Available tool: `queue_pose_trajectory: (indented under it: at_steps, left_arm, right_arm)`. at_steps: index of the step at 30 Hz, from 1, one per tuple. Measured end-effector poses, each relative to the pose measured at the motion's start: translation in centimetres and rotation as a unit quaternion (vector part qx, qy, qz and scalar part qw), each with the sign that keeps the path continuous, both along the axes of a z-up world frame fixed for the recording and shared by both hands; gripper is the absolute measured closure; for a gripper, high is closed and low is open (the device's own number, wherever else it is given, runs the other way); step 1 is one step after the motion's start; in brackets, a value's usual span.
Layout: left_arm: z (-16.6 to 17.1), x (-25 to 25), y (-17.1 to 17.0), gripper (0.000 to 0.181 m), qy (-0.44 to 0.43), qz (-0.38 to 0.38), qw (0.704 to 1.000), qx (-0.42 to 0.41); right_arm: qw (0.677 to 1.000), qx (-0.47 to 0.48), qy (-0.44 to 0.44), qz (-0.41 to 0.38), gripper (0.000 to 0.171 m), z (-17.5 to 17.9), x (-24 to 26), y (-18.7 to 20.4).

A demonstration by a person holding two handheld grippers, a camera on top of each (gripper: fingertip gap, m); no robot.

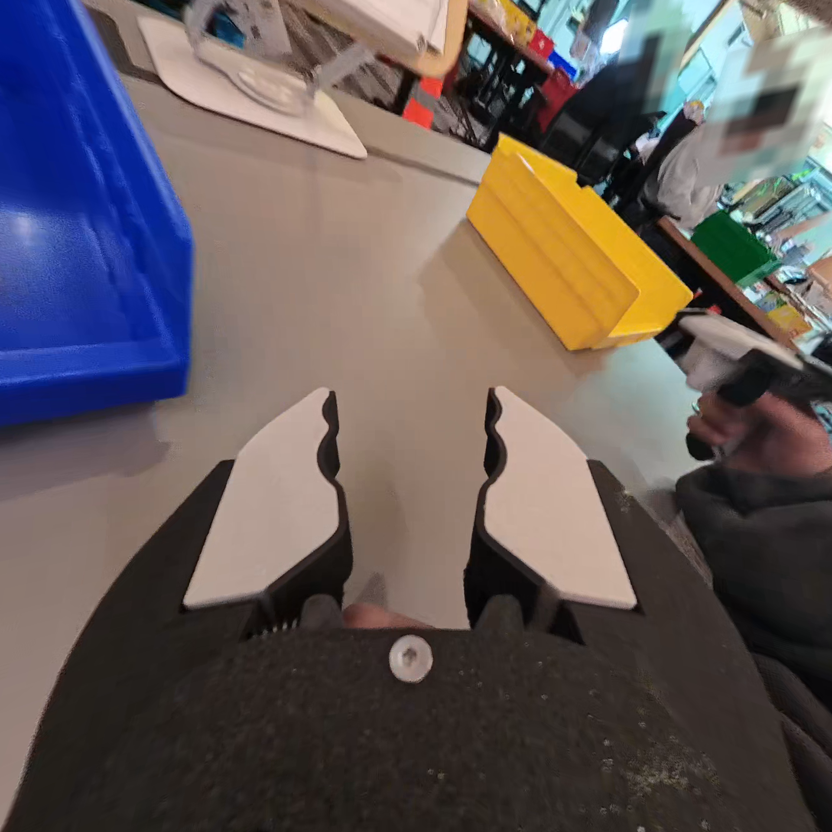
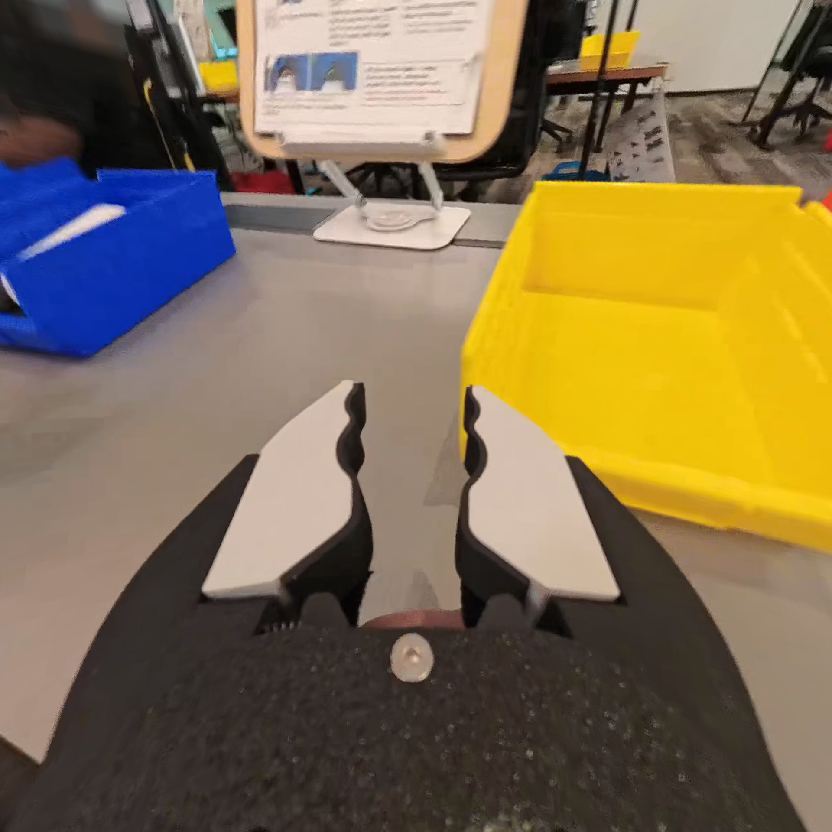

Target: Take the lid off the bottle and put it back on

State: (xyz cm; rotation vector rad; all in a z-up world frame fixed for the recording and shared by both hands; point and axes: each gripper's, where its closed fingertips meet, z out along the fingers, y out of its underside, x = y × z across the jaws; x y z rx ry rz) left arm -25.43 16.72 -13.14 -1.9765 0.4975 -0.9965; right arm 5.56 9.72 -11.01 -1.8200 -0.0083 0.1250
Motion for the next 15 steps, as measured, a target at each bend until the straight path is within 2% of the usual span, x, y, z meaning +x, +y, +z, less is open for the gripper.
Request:
queue_pose_trajectory:
  at_steps: [4, 8, 11, 15]
  left_arm:
    - [-0.9, 0.7, -0.5, 0.120, 0.022, -0.025, 0.999, -0.003]
    - [-0.3, 0.1, -0.4, 0.121, 0.024, -0.014, 0.999, 0.017]
    - [-0.4, -0.1, -0.3, 0.122, 0.030, -0.010, 0.999, 0.022]
    - [0.1, -0.7, -0.2, 0.122, 0.033, -0.004, 0.999, 0.025]
  right_arm:
    - [0.995, 0.036, 0.088, -0.011, 0.130, 1.8, 3.2, -0.6]
    - [0.995, 0.034, 0.079, -0.044, 0.131, 0.6, 5.8, -0.3]
    - [0.995, 0.020, 0.094, -0.038, 0.131, -0.1, 5.7, 0.1]
    - [0.996, 0.024, 0.072, -0.036, 0.132, 0.0, 5.1, 0.1]
